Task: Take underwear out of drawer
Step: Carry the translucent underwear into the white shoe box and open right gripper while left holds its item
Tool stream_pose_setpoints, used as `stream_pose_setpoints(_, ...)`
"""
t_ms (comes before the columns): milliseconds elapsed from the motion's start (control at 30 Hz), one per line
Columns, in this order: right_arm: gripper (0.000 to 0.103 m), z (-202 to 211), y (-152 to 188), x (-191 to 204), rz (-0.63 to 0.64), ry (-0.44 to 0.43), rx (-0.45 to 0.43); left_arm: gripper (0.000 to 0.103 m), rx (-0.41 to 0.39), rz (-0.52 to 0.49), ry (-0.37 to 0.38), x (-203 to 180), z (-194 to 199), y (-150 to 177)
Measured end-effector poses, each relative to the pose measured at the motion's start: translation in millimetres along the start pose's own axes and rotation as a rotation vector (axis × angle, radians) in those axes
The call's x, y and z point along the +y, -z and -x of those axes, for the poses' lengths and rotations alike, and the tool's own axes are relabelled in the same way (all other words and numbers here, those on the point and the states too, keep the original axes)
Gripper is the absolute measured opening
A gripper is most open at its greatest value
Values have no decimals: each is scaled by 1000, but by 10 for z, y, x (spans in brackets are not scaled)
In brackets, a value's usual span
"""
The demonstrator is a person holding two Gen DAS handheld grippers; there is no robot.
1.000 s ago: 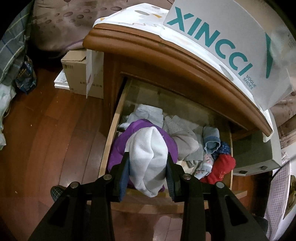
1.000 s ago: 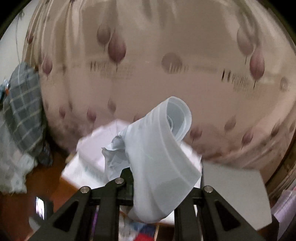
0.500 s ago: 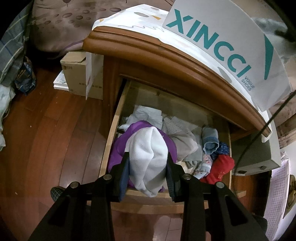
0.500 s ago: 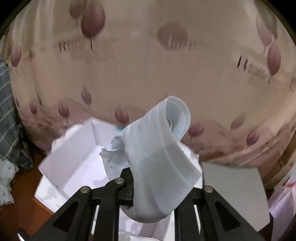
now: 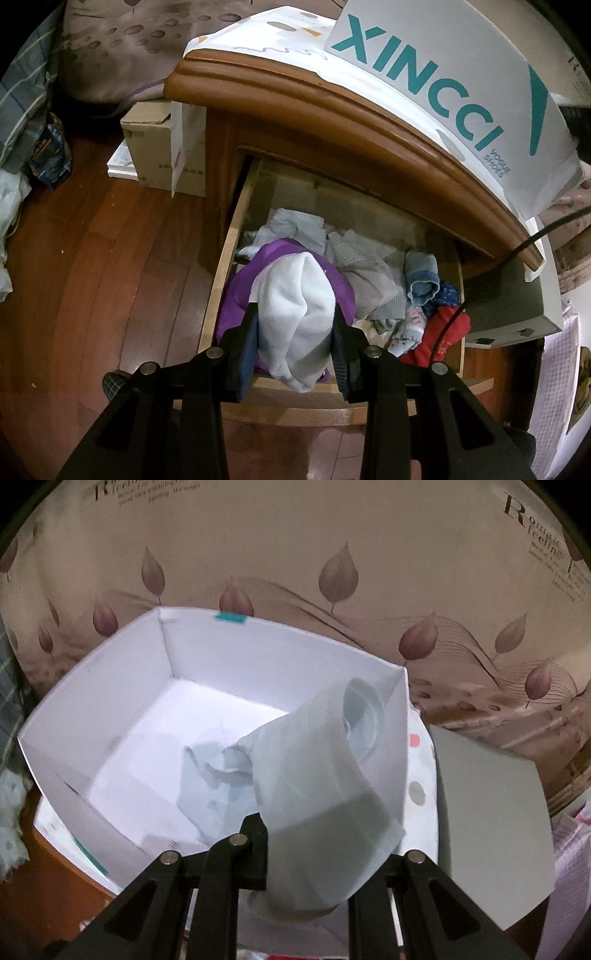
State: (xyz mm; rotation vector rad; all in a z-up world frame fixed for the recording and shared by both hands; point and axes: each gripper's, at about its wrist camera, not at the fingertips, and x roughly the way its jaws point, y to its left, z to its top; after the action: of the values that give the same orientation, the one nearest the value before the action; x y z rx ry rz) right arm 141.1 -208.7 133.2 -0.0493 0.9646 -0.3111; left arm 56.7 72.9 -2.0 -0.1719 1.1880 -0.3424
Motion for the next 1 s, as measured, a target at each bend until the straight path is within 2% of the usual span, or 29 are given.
stream_pose_setpoints(133,15,28,27,-130,41,6,6,32,6,-1,0,-4,-12,2)
stream_pose_setpoints(200,15,34,49,-130,136,56,-6,32,9,3,1,5,-19,1)
stream_pose_setpoints(300,16,-10,42,-214,176,70,15,32,11,5,-1,12,-30,-2)
stream_pose_setpoints(367,16,-43,50,-231,222,124,12,32,10,3,-3,7,-35,-1)
stream_pose_setpoints(533,19,-115,31,-355,204,155,19,32,10,-4,-8,-22,-55,2)
stream_pose_setpoints(633,36,-87,12,-347,169,105,3,32,9,-5,-9,-20,-53,-1)
stream_pose_setpoints(700,57,-24,5,-313,157,91,-31,32,8,-6,-11,-27,-56,-3)
stream_pose_setpoints(733,62,7,7,-292,155,100,-45,32,8,-5,-10,-25,-58,-3)
stream_pose_setpoints(900,70,223,17,-212,125,62,-84,32,-2,-13,-7,-42,-45,5)
stream_pose_setpoints(1000,70,523,177,-254,55,36,-181,32,-12,-26,-4,-68,-37,10)
